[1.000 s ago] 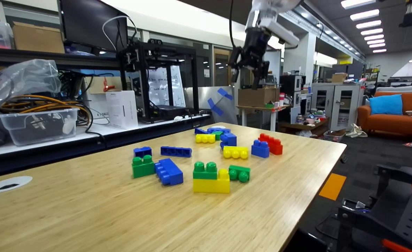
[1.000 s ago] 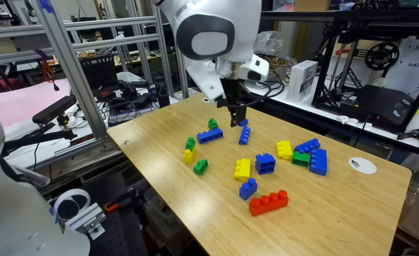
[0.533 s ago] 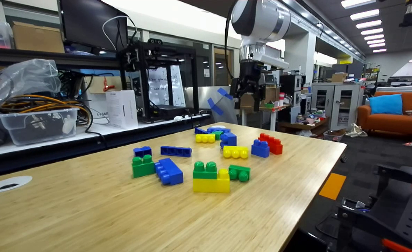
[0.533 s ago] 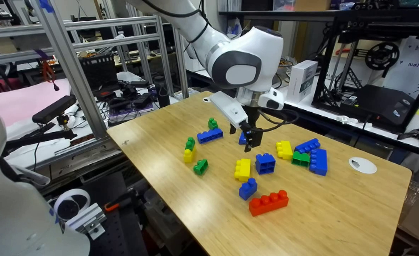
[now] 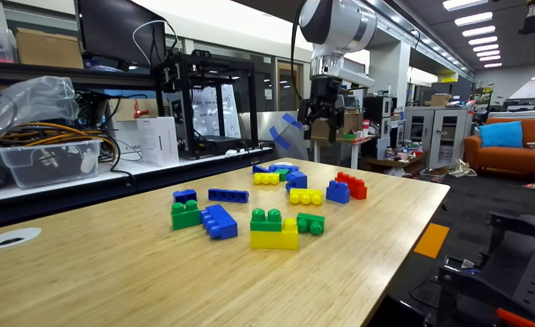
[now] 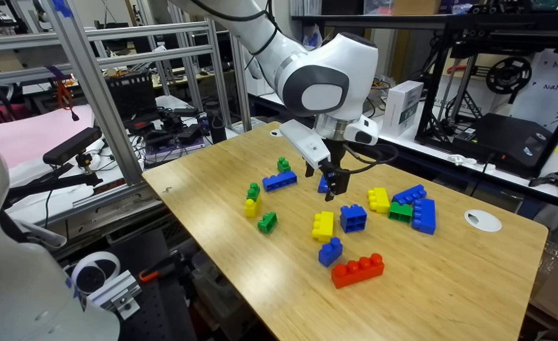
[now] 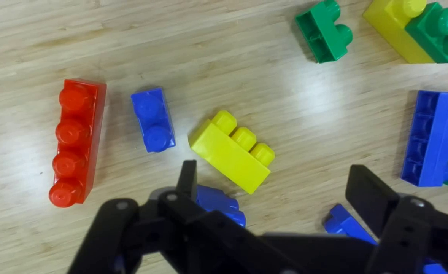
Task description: Put the blue block on the green and yellow tower
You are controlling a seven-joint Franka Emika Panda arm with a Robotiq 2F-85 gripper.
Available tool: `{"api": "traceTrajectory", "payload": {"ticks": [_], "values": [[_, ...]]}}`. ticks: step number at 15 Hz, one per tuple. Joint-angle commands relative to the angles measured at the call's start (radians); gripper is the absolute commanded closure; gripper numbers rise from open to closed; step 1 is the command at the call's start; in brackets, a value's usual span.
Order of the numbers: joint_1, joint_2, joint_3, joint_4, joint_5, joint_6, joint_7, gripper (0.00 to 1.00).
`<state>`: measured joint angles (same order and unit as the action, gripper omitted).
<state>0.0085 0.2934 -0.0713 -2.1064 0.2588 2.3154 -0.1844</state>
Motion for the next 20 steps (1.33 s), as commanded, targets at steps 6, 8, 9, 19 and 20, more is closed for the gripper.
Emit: {"api": "traceTrajectory", "payload": {"ticks": [6, 8, 9, 19, 20], "values": [[-0.051, 0.068, 0.042, 0.013, -0.09, 0.032, -0.072, 0.0], [-0.047, 0.119, 0.038, 0.032, -0.13, 0.056, -0.062, 0.0], [-0.047, 0.151, 0.037, 0.045, -0.151, 0.066, -0.057, 0.0], [-0.023, 0.324, 0.005, 0.121, -0.336, 0.193, 0.068, 0.0], [-0.024, 0.33, 0.003, 0.126, -0.344, 0.194, 0.075, 0.0]]}}
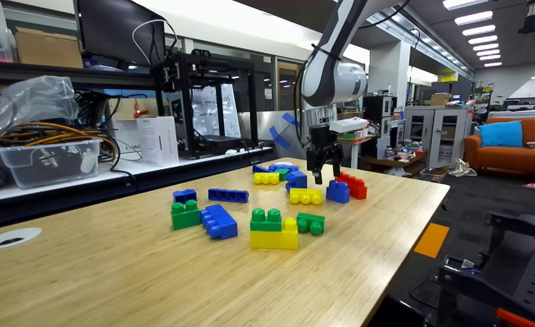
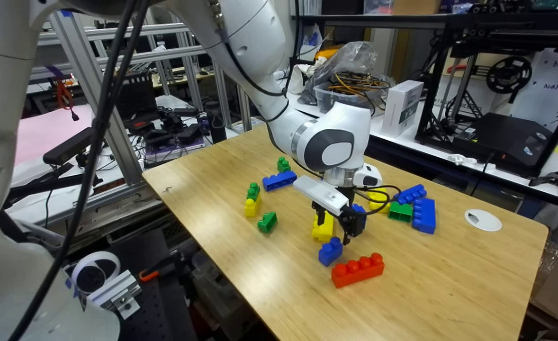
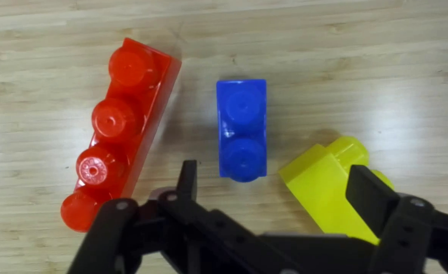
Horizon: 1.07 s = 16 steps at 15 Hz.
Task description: Put the blue block on the green and yellow tower
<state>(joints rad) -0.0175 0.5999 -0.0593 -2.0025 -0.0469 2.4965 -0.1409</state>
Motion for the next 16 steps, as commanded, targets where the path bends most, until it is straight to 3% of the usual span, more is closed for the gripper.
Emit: {"api": "traceTrajectory", "payload": {"ticks": [1, 8, 15, 16], "values": [[0.001, 0.03, -0.01, 0.027, -0.043, 0.013, 0.037, 0.0], [-0.014, 0.037, -0.014, 0.021, -0.045, 0.008, 0.037, 0.0], [-0.078, -0.027, 0.015, -0.092, -0.007, 0.03, -0.026, 0.0], [-0.084, -0.034, 0.017, -0.101, -0.005, 0.032, -0.031, 0.25]]}}
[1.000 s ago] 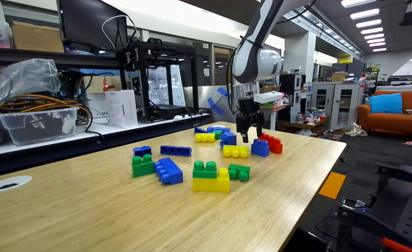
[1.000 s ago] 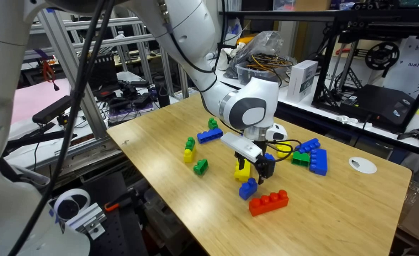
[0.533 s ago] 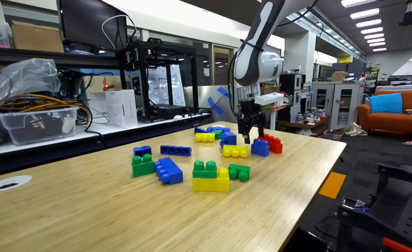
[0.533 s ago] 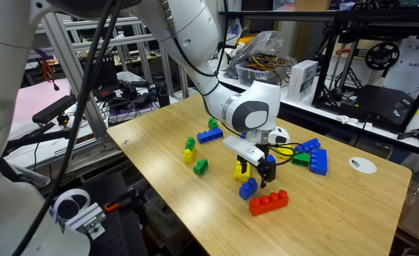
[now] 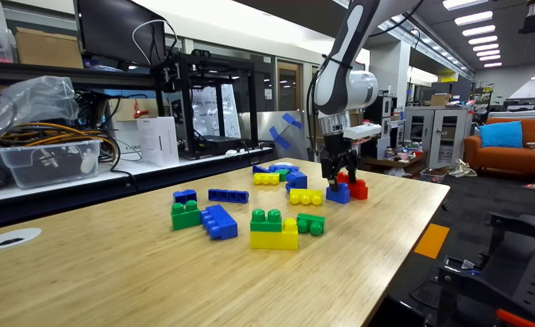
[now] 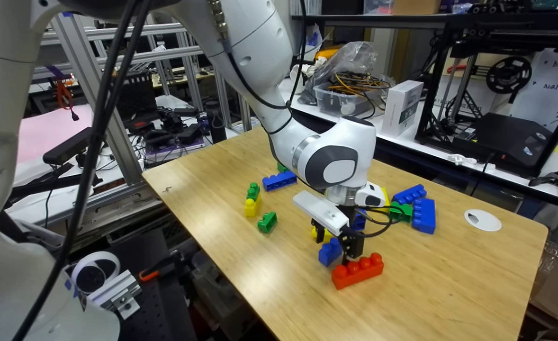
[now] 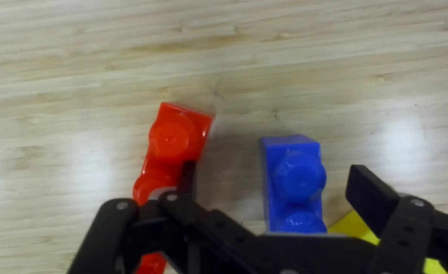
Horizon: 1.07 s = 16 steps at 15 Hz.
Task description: Put the blue block on the green and yellow tower
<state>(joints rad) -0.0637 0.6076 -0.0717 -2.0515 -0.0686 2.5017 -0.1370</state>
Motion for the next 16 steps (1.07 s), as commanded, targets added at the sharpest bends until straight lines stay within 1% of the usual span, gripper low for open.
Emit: {"api": "traceTrajectory", "payload": {"ticks": [1, 10, 11, 16], "values": [[-0.041, -0.047, 0.032, -0.059, 0.018, 0.032, -0.037, 0.26], [-0.046, -0.068, 0.038, -0.089, 0.013, 0.048, -0.045, 0.9], [-0.044, -0.072, 0.037, -0.091, 0.012, 0.049, -0.044, 0.93], [-0.041, -0.099, 0.037, -0.111, 0.016, 0.055, -0.034, 0.93]]}}
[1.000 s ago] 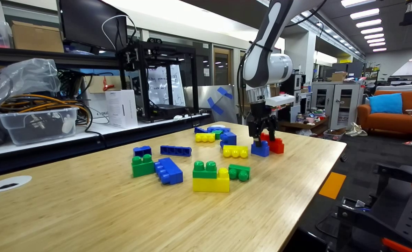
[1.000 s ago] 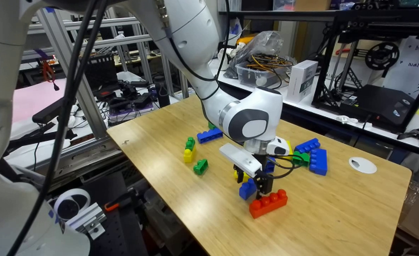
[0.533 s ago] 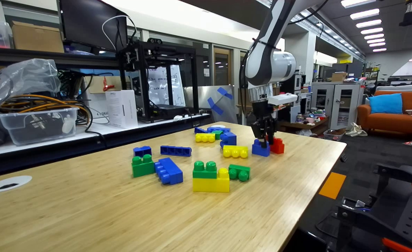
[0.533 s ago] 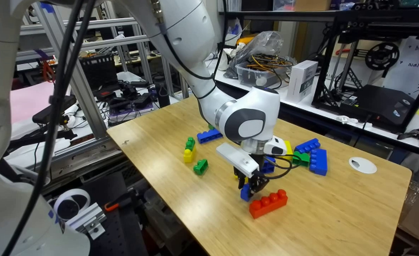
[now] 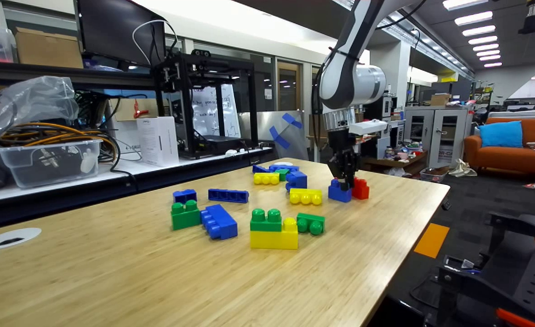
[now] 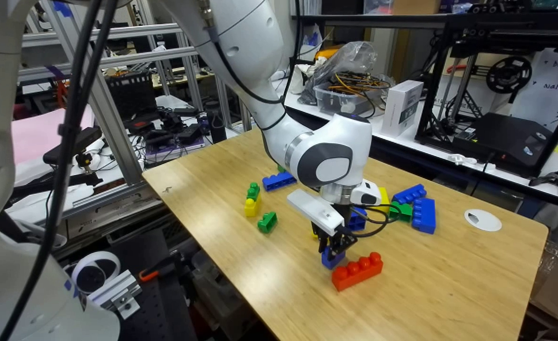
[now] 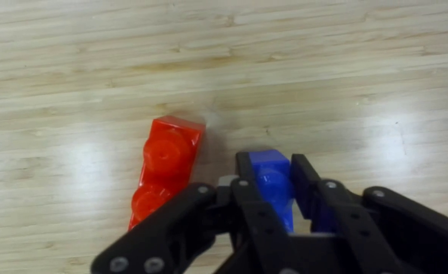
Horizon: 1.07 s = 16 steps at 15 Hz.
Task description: Put the blue block on the green and yellow tower
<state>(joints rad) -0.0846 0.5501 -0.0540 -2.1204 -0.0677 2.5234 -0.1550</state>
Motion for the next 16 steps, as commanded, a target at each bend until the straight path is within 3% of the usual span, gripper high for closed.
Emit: {"api": "traceTrajectory", "payload": {"ticks": [1, 6, 10, 16], "values": [[-0.019, -0.069, 0.021, -0.059, 0.02, 0.039, -0.011, 0.93], [-0.008, -0.29, 0.056, -0.139, 0.069, -0.014, -0.024, 0.93], [0.061, -0.441, 0.09, -0.158, 0.064, -0.115, 0.015, 0.93], [0.16, -0.472, 0.145, -0.108, 0.036, -0.257, 0.015, 0.93]]}}
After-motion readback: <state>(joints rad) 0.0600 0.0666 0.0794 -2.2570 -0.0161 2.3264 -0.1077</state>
